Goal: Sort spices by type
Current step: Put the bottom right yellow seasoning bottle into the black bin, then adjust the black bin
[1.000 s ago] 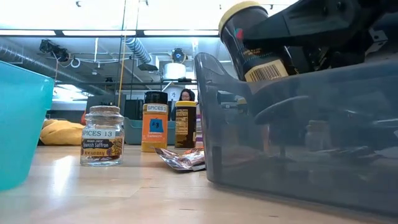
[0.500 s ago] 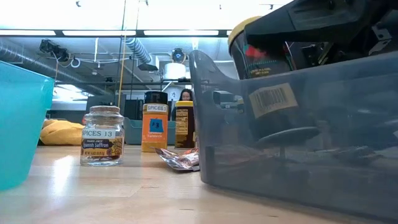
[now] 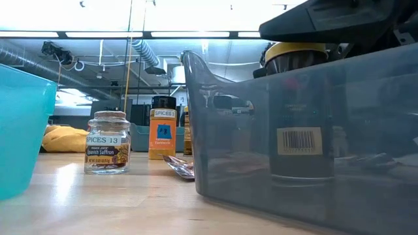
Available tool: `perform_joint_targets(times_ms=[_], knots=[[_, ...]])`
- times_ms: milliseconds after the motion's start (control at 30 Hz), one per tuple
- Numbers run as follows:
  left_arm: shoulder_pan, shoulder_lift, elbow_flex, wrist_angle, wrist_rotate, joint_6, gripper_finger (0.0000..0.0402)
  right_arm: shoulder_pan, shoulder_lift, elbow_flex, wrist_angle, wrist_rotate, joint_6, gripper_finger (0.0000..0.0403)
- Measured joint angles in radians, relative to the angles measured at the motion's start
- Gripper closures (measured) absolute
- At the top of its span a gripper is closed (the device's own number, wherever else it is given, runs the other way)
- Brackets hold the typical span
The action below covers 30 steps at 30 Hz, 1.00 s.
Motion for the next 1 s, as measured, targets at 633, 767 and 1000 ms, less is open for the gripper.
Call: perform_joint_targets(times_ms=[633, 767, 1000], knots=[[0.0, 0.0, 0.0, 0.001, -0.01, 0.006, 0.008, 0.075, -0.414, 0.08, -0.649, -0.245, 0.112, 0.0161], [0.0, 0.0, 0.0, 0.0, -0.01, 0.006, 0.008, 0.116, -0.419, 0.225, -1.016, -0.394, 0.143, 0.0215], [0.0, 0.0, 0.0, -0.001, -0.036, 0.008, 0.008, 0.142, -0.305, 0.425, -1.306, -0.435, 0.067, 0.0363]])
